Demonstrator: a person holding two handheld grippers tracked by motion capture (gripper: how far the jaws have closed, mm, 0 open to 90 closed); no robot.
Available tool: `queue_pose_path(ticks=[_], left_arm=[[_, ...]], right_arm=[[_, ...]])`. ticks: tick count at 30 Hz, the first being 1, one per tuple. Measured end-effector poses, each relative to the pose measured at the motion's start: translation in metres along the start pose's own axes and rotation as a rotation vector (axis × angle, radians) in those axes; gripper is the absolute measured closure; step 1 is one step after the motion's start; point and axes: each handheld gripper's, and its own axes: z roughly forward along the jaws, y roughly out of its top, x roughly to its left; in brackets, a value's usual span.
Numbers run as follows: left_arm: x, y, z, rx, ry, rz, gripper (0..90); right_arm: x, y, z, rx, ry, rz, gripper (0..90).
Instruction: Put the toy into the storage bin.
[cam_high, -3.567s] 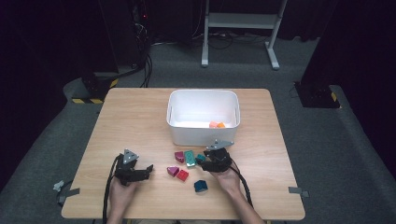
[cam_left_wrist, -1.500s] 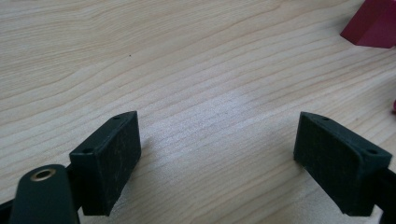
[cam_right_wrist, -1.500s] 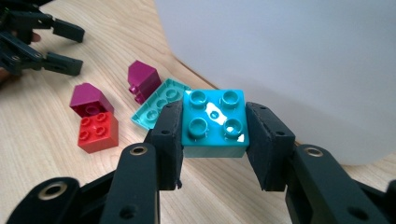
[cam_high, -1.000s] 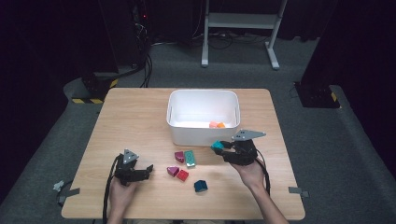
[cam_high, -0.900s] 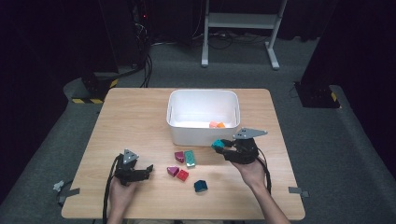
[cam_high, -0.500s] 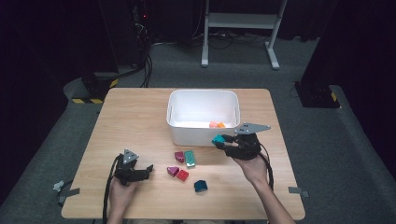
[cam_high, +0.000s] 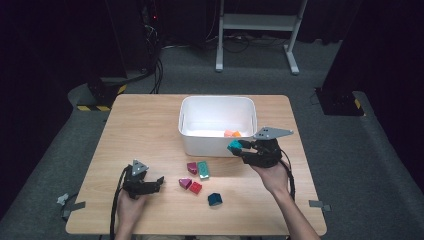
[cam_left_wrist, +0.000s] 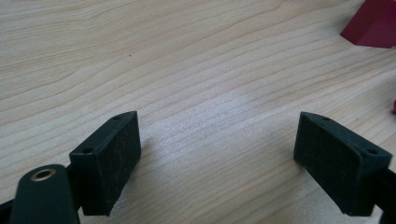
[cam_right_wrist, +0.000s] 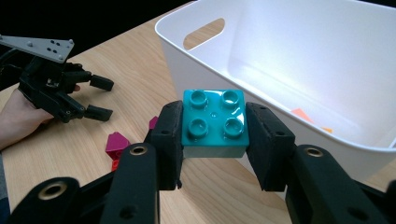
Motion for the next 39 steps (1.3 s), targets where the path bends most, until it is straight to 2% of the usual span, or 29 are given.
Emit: queue_pose_path(ticks=[11,19,28,34,39], left_arm=[[0.000,0.000,0.000,0.000,0.000,0.000,15.0],[0.000,0.000,0.000,0.000,0.000,0.000,15.0],[0.000,0.000,0.000,0.000,0.000,0.000,15.0],[0.000,0.000,0.000,0.000,0.000,0.000,15.0],[0.000,0.000,0.000,0.000,0.000,-0.001,15.1]], right_arm=[[0.002,0.015,-0.005,-0.011,-0.010,-0.026,58.9],[-0.003,0.025,-0.005,-0.011,-0.006,-0.014,58.9],[-0.007,0.037,-0.002,-0.017,0.022,0.007,58.9],[-0.012,0.048,0.004,-0.008,0.000,0.008,58.9],[-0.018,0.054,0.010,0.030,-0.029,0.009,58.8]])
